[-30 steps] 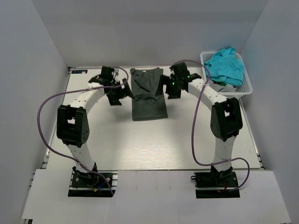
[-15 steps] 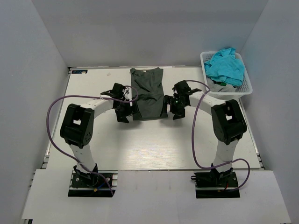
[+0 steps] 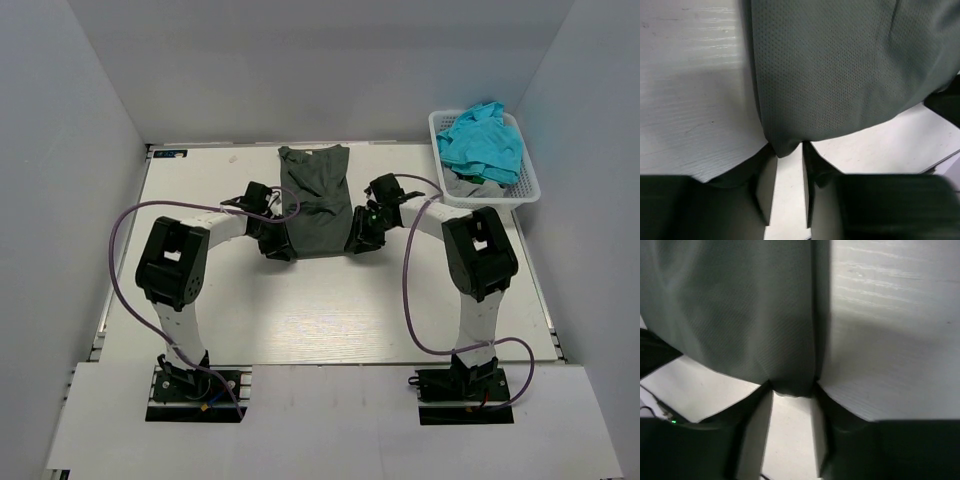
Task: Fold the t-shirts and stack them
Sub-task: Grab one side of the 2/3 rectangular tshirt with both arms, then fold the long partially folded tshirt into a neat square
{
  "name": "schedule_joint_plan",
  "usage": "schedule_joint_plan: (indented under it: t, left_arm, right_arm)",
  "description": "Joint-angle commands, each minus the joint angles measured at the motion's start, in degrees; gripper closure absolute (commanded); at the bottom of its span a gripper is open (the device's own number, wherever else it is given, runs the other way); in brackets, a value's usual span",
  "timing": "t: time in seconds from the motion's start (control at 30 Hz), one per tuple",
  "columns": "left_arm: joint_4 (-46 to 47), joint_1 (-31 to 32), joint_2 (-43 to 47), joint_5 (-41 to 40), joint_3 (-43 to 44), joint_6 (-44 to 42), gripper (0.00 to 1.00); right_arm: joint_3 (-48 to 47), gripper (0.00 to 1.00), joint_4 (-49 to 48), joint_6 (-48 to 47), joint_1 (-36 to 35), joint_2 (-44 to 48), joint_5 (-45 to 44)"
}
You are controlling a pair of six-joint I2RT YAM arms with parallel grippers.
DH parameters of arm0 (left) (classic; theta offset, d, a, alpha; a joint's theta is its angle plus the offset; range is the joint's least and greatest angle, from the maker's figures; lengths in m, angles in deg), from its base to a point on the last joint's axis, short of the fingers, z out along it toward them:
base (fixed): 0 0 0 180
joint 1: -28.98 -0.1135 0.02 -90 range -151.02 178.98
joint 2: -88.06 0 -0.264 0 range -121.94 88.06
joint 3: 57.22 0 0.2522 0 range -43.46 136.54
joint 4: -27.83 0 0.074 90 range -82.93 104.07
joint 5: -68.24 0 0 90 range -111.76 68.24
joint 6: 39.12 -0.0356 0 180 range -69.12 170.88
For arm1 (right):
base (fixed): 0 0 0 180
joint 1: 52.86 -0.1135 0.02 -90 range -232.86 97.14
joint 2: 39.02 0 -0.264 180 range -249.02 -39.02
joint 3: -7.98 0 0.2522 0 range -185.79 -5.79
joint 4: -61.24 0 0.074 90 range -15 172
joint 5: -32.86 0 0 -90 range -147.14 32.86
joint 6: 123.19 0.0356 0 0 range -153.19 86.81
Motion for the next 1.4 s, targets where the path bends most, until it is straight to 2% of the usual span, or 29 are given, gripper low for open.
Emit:
schedule_joint_plan:
  t: [0.0,0.1,0.13,0.17,0.2,0.23,0.37,0.43,0.5,0.63,0.67,0.8,0.9,1.1,1.2,1.3,1.37]
  left_arm:
    - [0.6,0.3,-1.8,-1.7,-0.9,-0.2,0.66]
    - [0.6,0.3,-1.8,-2.3,-1.6,-0.2,0.76]
    - [0.6,0.3,-1.3,-2.3,-1.6,-0.2,0.91]
    - [0.6,0.3,-1.3,-3.0,-1.6,0.4,1.0]
    - [0.6,0.3,-1.3,-3.0,-1.6,0.4,1.0]
    - [0.6,0.3,-1.3,-3.6,-1.6,0.4,1.0]
    - [0.1,0.8,1.8,-2.4,-3.4,0.4,1.0]
    - [-3.6,1.4,5.5,-2.4,-4.9,0.4,1.0]
    - [-5.9,2.5,8.8,-2.4,-6.8,0.4,1.0]
    - [-9.5,3.7,20.7,5.6,-12.2,0.9,1.0]
    - [-13.2,4.5,24.9,5.7,-12.8,0.9,1.0]
    - [-25.7,5.1,32.2,6.3,-9.8,0.9,1.0]
    - [-32.0,5.1,34.4,6.8,-7.8,0.9,1.0]
    - [-38.3,5.1,34.9,9.8,-1.6,0.9,1.0]
    - [-40.8,4.5,33.7,6.8,2.8,0.9,1.0]
    - [-40.8,3.8,32.9,4.3,4.1,0.4,1.0]
    - [-37.7,3.8,31.0,4.3,4.1,-0.2,1.0]
  right_arm:
    - [-0.5,0.6,-0.5,0.3,-0.1,-2.5,-0.3]
    - [0.3,0.76,-1.1,0.3,0.0,-2.4,-1.7]
    - [0.7,0.81,-1.8,0.6,0.0,-1.7,-2.1]
    - [1.1,0.92,-2.5,0.5,0.0,-1.7,-2.5]
    - [1.3,0.98,-2.7,0.4,0.0,-1.6,-2.9]
    - [1.3,1.0,-2.6,0.4,0.1,-1.6,-2.9]
    - [2.3,1.0,-1.0,-0.7,-0.5,1.3,-2.0]
    - [4.2,1.0,1.1,-1.5,-0.6,3.2,0.0]
    - [5.6,1.0,4.5,-2.0,-0.7,8.4,1.0]
    - [12.9,1.0,12.0,-3.1,-1.0,19.8,3.6]
    - [14.2,1.0,13.8,-3.4,-1.3,21.0,4.6]
    - [16.7,1.0,25.5,-5.2,-1.6,27.8,8.8]
    - [15.0,1.0,31.4,-5.8,-1.3,33.4,11.1]
    - [6.4,1.0,39.4,-7.3,-1.2,33.4,15.6]
    - [3.5,1.0,40.9,-8.3,-0.9,31.9,18.7]
    - [1.4,1.0,41.2,-9.6,-0.3,29.6,19.2]
    - [-0.7,1.0,41.6,-10.3,0.2,27.0,18.2]
